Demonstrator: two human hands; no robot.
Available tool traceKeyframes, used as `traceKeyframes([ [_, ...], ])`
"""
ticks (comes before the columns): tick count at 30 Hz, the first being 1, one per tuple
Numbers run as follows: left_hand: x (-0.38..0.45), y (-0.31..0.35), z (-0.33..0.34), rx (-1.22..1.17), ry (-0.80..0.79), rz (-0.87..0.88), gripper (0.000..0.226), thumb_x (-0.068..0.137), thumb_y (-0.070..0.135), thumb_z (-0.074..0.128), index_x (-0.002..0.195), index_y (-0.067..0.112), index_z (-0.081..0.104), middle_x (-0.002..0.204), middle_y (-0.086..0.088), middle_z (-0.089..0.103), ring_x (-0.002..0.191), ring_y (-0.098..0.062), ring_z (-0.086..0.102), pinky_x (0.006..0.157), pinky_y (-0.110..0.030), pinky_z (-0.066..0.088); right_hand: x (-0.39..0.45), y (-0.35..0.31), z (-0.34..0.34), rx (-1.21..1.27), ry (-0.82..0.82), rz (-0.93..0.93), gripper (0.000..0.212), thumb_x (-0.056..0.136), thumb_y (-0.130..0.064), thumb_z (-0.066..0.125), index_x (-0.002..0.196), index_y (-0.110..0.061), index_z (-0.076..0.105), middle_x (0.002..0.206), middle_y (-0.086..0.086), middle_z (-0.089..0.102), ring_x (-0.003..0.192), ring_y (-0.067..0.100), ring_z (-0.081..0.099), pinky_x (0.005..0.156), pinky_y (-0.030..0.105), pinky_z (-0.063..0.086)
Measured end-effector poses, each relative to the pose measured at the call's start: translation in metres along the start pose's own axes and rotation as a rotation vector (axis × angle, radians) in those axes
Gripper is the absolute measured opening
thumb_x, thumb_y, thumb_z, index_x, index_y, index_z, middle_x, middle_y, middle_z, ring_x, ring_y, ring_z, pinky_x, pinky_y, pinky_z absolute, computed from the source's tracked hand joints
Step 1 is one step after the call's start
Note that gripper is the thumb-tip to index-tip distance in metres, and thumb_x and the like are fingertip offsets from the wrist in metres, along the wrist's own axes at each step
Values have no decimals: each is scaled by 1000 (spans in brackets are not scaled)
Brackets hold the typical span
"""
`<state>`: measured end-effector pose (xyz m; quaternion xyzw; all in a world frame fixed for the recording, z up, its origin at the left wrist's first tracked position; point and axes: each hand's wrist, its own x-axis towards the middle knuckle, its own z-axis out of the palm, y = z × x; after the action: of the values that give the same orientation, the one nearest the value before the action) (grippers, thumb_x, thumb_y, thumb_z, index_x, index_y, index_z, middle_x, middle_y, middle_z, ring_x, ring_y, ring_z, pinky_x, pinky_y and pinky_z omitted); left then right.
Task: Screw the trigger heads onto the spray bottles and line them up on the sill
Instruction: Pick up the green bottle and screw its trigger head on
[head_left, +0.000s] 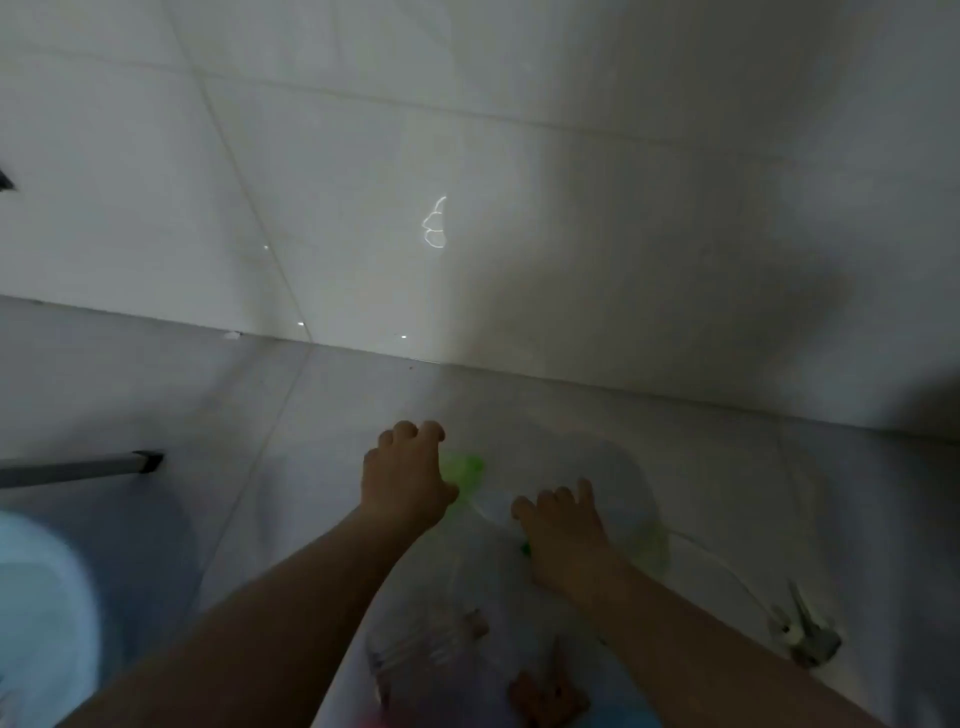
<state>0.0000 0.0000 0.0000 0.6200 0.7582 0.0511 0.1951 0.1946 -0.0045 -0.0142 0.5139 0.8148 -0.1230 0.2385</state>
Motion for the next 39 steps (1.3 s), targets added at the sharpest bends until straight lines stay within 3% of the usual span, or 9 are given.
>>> traceKeyframes([
  [3, 0, -12, 15, 56, -114, -47, 93, 70, 49, 83, 147, 26, 36, 148, -9, 41, 136, -31, 39, 109, -46, 40, 3, -3, 6, -84, 4, -4, 53, 94, -19, 49, 145, -20, 34, 137, 13, 50, 134, 34, 38, 120, 60, -2],
  [7, 0, -26, 31, 45, -215, -113, 109, 66, 51, 86, 152, 29, 24, 153, -9, 32, 139, -33, 35, 108, -52, 40, 10, -4, 15, -73, 31, -27, 51, 96, -13, 46, 145, -17, 35, 136, 13, 51, 135, 33, 37, 120, 58, -7],
  [12, 2, -36, 34, -58, -202, -152, 104, 68, 44, 87, 150, 27, 26, 139, -9, 46, 122, -32, 54, 97, -49, 51, 22, -3, 22, -43, 87, -36, 49, 98, -15, 42, 146, -17, 36, 145, 14, 46, 148, 32, 23, 120, 59, -8],
  [17, 1, -51, 32, -174, -139, -190, 100, 69, 40, 86, 149, 24, 29, 133, -11, 45, 113, -33, 59, 91, -48, 55, 33, -6, 27, 182, 100, 61, 58, 98, -13, 37, 154, -26, 27, 165, 11, 13, 153, 31, 3, 122, 51, -2],
  [21, -2, -60, 36, -214, -121, -190, 101, 68, 42, 85, 149, 26, 27, 134, -11, 46, 116, -32, 55, 93, -48, 54, 37, -12, 24, 590, 177, 372, 69, 90, -21, 55, 154, -17, 28, 162, 17, 16, 149, 36, 14, 119, 41, 23],
  [25, -4, -64, 47, -279, -134, -188, 106, 68, 39, 85, 152, 28, 22, 132, -13, 47, 116, -34, 54, 94, -47, 52, 47, -10, 11, 881, 127, 710, 60, 91, -22, 61, 144, -9, 36, 148, 19, 33, 134, 39, 37, 105, 45, 43],
  [31, -5, -69, 60, -338, -93, -187, 108, 66, 39, 88, 151, 30, 22, 130, -14, 48, 112, -34, 55, 91, -44, 53, 61, -17, 11, 866, 48, 763, 60, 91, -27, 64, 143, -20, 35, 144, 15, 34, 132, 38, 36, 101, 47, 43],
  [36, -5, -82, 60, -381, -22, -196, 106, 61, 35, 90, 149, 27, 30, 132, -12, 48, 112, -33, 57, 90, -42, 53, 66, -24, 15, 1042, 130, 815, 76, 83, -24, 75, 146, -12, 34, 153, 16, 19, 134, 39, 33, 103, 44, 45],
  [39, -6, -93, 58, -449, 50, -205, 107, 59, 30, 93, 149, 26, 35, 134, -12, 51, 116, -31, 56, 93, -40, 51, 69, -24, 18, 1128, 157, 871, 82, 80, -21, 79, 145, -7, 31, 150, 20, 25, 132, 40, 39, 104, 43, 46],
])
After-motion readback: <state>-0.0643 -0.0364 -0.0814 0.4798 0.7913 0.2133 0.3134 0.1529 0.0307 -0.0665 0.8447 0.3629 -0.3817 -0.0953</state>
